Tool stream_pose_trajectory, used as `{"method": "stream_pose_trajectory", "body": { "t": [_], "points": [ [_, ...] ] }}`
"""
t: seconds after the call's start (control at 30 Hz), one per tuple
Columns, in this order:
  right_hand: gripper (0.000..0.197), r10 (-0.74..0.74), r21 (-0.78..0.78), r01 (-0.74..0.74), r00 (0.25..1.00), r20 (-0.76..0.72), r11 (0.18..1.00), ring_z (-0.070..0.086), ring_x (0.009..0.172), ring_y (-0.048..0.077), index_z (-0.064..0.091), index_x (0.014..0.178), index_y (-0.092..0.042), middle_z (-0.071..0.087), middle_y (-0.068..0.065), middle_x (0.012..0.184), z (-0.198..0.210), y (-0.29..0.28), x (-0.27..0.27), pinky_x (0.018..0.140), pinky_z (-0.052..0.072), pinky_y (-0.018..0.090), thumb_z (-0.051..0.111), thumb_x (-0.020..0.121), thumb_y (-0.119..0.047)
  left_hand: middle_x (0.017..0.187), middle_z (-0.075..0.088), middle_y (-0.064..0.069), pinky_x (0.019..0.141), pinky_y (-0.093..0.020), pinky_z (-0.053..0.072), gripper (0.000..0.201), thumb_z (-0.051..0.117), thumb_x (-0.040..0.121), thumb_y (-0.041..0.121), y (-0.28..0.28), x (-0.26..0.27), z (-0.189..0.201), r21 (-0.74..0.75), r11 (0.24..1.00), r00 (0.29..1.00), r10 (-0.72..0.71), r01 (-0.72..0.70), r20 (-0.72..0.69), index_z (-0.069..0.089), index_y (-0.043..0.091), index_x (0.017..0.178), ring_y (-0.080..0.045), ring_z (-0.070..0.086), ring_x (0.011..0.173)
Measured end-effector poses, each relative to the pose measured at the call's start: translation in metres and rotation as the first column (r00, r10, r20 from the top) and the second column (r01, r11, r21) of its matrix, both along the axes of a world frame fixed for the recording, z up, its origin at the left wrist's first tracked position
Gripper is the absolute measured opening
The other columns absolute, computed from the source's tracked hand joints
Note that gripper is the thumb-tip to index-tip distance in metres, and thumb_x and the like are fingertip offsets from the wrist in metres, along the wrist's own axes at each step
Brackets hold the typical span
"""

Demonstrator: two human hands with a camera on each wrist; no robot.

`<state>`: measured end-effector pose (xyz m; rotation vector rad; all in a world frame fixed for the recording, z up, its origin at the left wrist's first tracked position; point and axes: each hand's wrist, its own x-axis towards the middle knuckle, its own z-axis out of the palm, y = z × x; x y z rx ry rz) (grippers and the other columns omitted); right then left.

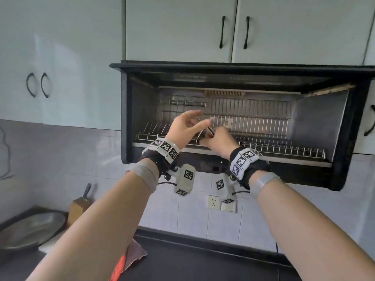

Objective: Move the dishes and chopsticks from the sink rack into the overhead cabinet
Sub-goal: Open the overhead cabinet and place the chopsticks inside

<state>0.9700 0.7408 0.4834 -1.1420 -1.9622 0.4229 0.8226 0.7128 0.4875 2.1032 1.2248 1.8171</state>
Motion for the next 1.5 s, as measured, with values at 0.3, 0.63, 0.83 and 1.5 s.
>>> {"method": "stream_pose_trajectory", "body": {
  "t": [0.3,0.63,0.83,1.5],
  "points": [
    [0.028,0.074,0.132,-0.122,0.945,0.320,0.984,0.063,0.079,0.025,0.058,0.095,-0.015,0.066,0.003,0.086,-0.019,-0.005,-0.078,0.068,0.051,0.034,0.075,0.074,-0.025,0.099,0.074,0.002,0.086,-0.028,0.054,0.020,0.064,0.095,0.034,-0.031,-0.069,-0.034,-0.110,0.965,0.956,0.211,-0.237,-0.206,0.073,0.021,0.107,-0.013,0.069,0.092],
    [0.031,0.233,0.190,-0.289,0.934,0.271,0.938,0.056,0.063,0.016,0.057,0.087,-0.024,0.060,-0.003,0.070,-0.019,0.034,-0.093,0.057,0.040,0.030,0.062,0.090,-0.055,0.083,0.064,0.010,0.061,-0.004,0.039,0.019,0.052,0.102,0.030,-0.006,-0.089,-0.028,-0.046,0.908,0.909,0.414,-0.416,-0.048,0.064,0.015,0.102,0.001,0.058,0.072],
    [0.045,0.139,0.273,-0.251,0.919,0.369,0.929,0.060,0.072,0.026,0.057,0.095,-0.016,0.063,0.004,0.079,-0.017,0.040,-0.092,0.066,0.047,0.038,0.048,0.096,-0.060,0.082,0.059,0.007,0.082,-0.043,0.052,0.026,0.042,0.102,0.040,0.016,-0.087,-0.029,-0.152,0.949,0.955,0.289,-0.277,0.067,0.054,0.017,0.102,-0.013,0.054,0.075],
    [0.027,0.203,0.094,-0.181,0.851,-0.485,0.979,0.065,0.108,0.015,0.067,0.085,-0.020,0.075,-0.007,0.107,-0.010,0.036,-0.116,0.100,0.048,0.041,0.052,0.096,-0.040,0.066,0.036,0.003,0.046,-0.025,0.036,0.021,0.038,0.107,0.019,0.024,-0.107,-0.054,-0.485,0.853,0.975,-0.222,0.192,-0.005,0.044,0.015,0.088,-0.009,0.034,0.047]
  ]
}}
